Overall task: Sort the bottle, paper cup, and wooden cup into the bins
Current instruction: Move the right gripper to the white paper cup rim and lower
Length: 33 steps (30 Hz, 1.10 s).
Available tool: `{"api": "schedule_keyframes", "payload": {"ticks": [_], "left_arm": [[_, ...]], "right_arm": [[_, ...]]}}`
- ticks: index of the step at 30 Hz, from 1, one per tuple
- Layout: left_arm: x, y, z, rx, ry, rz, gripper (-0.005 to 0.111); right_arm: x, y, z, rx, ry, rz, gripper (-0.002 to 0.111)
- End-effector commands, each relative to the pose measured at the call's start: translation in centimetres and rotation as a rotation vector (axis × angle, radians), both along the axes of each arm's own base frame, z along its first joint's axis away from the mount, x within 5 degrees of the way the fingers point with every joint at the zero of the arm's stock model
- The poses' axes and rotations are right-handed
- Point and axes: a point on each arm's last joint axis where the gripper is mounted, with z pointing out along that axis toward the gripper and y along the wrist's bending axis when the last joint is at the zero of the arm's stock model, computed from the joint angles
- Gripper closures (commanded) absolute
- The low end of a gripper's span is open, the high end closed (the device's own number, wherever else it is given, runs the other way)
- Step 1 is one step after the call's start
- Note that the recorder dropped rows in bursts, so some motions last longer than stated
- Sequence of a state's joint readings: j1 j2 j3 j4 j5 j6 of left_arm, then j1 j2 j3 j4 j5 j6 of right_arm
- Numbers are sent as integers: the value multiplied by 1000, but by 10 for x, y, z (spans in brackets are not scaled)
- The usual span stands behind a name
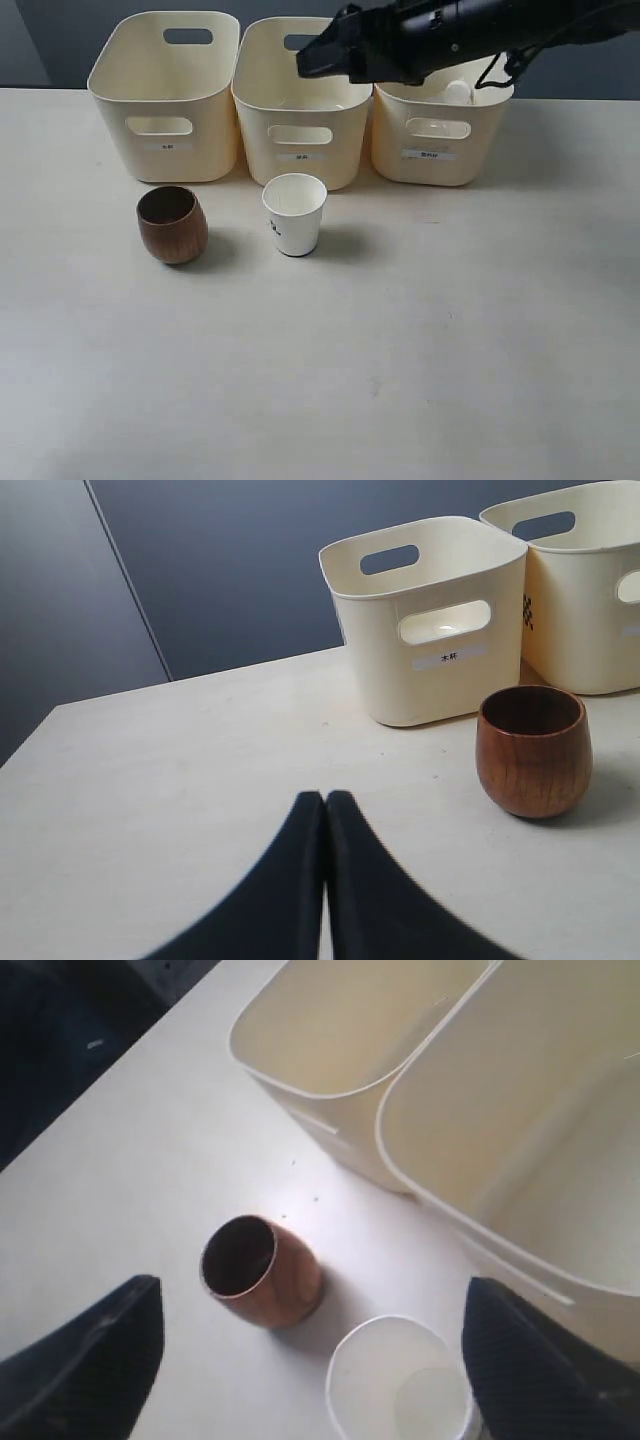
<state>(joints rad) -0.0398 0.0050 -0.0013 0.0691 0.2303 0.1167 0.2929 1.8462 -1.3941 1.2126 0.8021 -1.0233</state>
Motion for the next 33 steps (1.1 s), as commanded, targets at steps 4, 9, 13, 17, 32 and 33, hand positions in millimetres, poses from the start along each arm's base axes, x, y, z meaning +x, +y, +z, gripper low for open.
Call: {"api": "schedule_keyframes", "payload": {"ticks": [4,9,13,17,32,33], "left_arm": [[0,0,0,-2,-9,-3,107],[0,0,0,-2,-9,-3,107],[0,0,0,-2,-9,-3,107],[0,0,0,-2,-9,-3,107],[0,0,0,-2,-9,-3,107],[0,0,0,-2,-9,-3,107]], "right_arm": [[-19,30,-8,-133,53,31,31],[-19,31,-15,-243,85,-58,31],[-17,28,-18,-257,116,-104,31],[-18,29,-18,-247,136,-119,31],[-10,33,-52,-270,247,-137,31],[-9,33,-56,-274,252,-140,31]]}}
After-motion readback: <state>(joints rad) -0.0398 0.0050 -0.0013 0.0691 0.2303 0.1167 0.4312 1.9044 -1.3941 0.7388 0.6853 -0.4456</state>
